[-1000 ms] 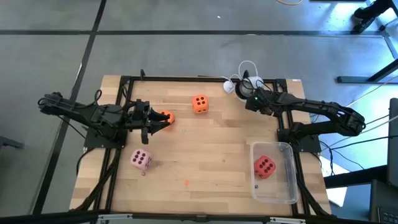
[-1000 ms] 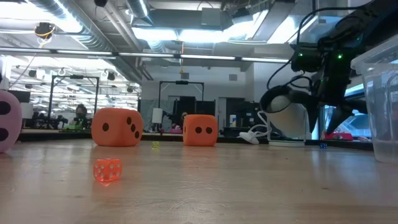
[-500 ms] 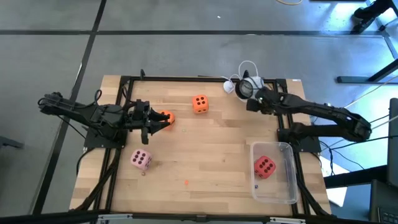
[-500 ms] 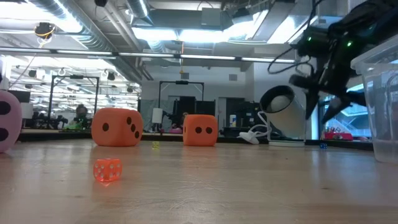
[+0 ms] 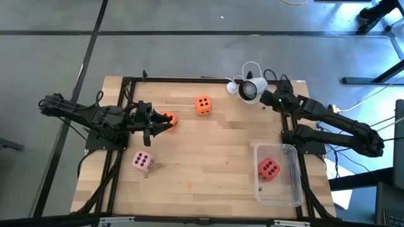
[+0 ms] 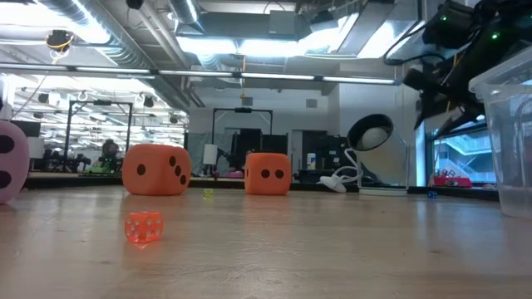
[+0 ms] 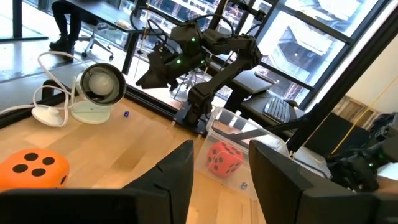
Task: Pick & Place Dice
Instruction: Put the small blue die into the transparent bin
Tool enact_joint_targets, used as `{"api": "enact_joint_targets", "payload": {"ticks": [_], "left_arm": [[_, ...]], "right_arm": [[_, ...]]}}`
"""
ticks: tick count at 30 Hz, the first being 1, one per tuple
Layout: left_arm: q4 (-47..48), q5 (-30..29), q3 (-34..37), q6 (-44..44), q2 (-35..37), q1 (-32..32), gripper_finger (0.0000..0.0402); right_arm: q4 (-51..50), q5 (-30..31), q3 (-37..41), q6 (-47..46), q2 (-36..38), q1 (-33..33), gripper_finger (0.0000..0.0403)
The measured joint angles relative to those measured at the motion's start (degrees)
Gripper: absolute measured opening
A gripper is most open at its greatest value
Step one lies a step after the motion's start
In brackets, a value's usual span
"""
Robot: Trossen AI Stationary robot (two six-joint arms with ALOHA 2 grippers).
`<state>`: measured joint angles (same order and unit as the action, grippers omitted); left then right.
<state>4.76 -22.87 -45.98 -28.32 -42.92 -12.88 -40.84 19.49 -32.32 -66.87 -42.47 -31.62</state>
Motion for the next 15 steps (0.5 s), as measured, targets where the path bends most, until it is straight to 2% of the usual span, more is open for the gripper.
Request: {"api": "enact_joint_targets", "payload": {"ticks": [8, 15], "left_arm": [[0.23, 0.0, 0.0, 0.04, 0.0, 0.0, 0.0148], [0.21, -0.36, -0.04, -0.31, -0.15, -0.02, 0.0148]], "right_arm": [[-2.8, -0.87, 0.0, 41.23, -1.83, 0.0, 0.019], [-1.93, -1.75, 0.0, 44.43, -7.7, -0.06, 0.019]]}}
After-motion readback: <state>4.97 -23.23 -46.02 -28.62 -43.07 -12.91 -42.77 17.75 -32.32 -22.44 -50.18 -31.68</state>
